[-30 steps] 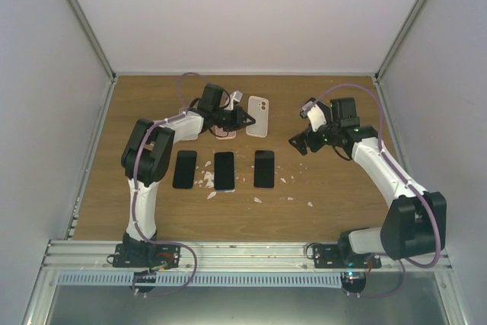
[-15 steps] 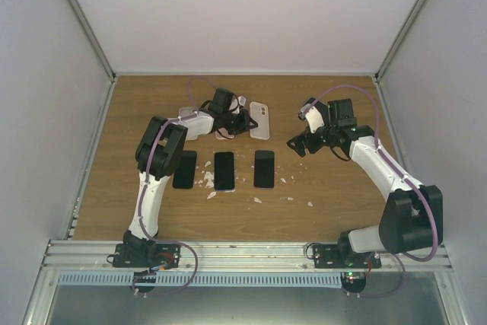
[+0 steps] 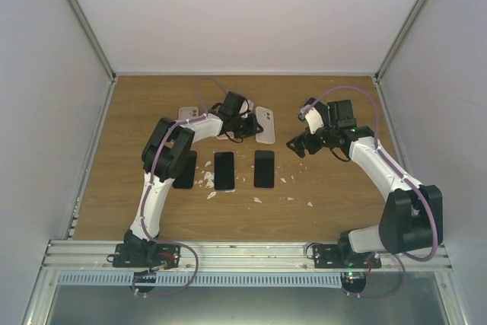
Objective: Take the phone out of the phone case
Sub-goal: Place the phone case at the center of the board.
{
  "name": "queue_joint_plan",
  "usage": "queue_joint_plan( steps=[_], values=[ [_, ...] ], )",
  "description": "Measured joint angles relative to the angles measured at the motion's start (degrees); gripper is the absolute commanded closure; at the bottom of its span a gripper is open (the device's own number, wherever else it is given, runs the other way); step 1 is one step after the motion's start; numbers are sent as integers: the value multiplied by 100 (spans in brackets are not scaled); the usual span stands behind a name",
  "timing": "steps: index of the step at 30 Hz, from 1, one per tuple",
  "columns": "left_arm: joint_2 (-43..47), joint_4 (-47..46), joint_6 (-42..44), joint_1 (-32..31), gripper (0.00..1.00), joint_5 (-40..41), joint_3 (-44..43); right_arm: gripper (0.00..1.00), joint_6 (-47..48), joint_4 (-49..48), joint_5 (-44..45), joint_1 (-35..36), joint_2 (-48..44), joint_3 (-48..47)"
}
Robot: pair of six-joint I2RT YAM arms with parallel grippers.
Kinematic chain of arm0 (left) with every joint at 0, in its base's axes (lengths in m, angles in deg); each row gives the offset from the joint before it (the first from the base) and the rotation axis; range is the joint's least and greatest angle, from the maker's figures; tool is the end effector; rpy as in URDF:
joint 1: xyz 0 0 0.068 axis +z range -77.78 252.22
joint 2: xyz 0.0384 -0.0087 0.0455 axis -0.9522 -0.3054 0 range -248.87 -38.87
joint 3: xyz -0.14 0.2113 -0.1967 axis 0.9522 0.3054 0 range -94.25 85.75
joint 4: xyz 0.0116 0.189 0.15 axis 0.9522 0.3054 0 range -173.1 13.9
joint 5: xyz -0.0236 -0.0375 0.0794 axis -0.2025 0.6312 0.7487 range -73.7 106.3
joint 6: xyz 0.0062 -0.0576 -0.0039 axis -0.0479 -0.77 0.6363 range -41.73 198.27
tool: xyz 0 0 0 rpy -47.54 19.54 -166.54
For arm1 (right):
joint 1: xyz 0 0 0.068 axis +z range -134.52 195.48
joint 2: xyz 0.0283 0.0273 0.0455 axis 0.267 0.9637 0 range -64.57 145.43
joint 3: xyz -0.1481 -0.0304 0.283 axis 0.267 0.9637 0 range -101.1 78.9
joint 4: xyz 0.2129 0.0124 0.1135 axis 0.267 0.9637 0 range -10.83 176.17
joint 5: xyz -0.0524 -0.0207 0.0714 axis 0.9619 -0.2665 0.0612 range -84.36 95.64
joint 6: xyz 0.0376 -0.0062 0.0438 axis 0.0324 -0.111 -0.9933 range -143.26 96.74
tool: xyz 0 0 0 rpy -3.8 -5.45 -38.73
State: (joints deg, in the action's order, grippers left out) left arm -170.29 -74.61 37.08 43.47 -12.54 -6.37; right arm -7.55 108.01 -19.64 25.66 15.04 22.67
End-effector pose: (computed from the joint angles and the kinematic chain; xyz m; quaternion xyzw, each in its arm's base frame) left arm 0.4397 -0.2641 0.1715 -0.0088 0.9079 -0.3903 0.1526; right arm 0.2537 0.0634 0.2998 -0.2758 0.8839 0.1916 0.3256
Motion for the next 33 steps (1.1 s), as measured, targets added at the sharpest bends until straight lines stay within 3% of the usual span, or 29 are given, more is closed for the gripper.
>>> queue_joint_plan(
  steps=[4, 8, 14, 23, 29, 33],
  values=[
    [0, 114, 37, -31, 85, 245, -44, 0, -9, -20, -33, -2, 0, 4],
    [2, 168, 105, -76, 66, 540, -79, 0, -9, -24, -35, -2, -7, 17],
    [79, 267, 236, -90, 54, 898, -146, 0, -9, -28, -33, -2, -24, 35],
    [540, 442, 699, -90, 27, 1126, -107, 0, -7, -37, -15, -2, -306, 179],
    [1259, 442, 1698, -125, 1, 1021, 2, 0, -2, -35, 15, -26, -573, 260],
    [1552, 643, 2979, -195, 1, 745, 2, 0, -2, -35, 7, -157, -750, 289]
  ],
)
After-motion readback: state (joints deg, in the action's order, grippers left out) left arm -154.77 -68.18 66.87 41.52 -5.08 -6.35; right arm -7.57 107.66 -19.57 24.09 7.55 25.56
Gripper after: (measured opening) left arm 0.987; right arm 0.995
